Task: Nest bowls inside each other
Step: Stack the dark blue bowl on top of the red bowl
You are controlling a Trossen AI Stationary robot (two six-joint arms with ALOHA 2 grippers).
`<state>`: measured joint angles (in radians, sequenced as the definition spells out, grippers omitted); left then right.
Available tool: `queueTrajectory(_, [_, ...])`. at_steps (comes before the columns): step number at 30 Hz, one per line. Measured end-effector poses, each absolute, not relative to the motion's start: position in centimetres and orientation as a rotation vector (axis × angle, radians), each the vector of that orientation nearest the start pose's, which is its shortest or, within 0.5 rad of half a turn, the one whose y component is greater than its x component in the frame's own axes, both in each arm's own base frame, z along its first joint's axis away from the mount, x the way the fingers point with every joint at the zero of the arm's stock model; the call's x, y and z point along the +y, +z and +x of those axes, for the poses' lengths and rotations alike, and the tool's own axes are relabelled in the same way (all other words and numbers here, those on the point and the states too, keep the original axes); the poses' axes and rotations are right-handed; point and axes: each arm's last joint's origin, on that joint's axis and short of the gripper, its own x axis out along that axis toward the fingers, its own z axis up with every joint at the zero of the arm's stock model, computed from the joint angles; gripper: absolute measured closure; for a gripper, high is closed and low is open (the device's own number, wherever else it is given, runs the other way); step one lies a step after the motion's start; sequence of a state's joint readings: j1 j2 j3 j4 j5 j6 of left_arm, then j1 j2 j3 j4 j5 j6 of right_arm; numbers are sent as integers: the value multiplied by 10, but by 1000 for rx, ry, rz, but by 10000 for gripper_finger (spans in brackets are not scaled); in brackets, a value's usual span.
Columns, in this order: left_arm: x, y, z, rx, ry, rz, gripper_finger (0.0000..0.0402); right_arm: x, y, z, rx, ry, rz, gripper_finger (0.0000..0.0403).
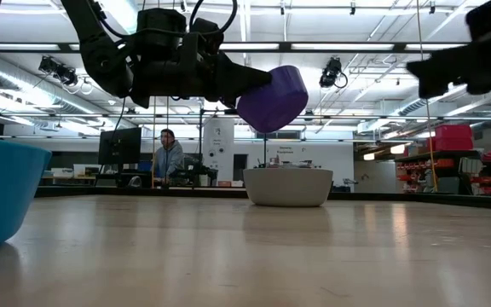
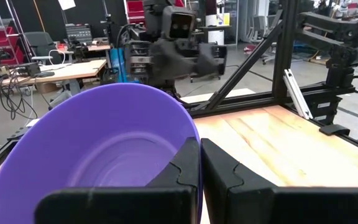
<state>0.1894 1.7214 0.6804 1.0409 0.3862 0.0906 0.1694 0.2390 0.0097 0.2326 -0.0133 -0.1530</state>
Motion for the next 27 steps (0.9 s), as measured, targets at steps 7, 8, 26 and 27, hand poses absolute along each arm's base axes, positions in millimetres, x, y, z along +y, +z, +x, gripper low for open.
queueTrajectory(7, [51, 183, 326, -8, -197, 90, 396, 2, 165, 112, 41, -88, -132, 225])
queueTrajectory(8, [51, 183, 326, -6, -197, 89, 396, 0, 165, 112, 45, -106, -133, 226])
queueTrajectory(26, [68, 167, 351, 82, -187, 30, 396, -14, 164, 112, 58, -93, -112, 218])
queueTrajectory(27, [69, 161, 356, 95, -189, 23, 396, -14, 164, 112, 59, -88, -111, 216])
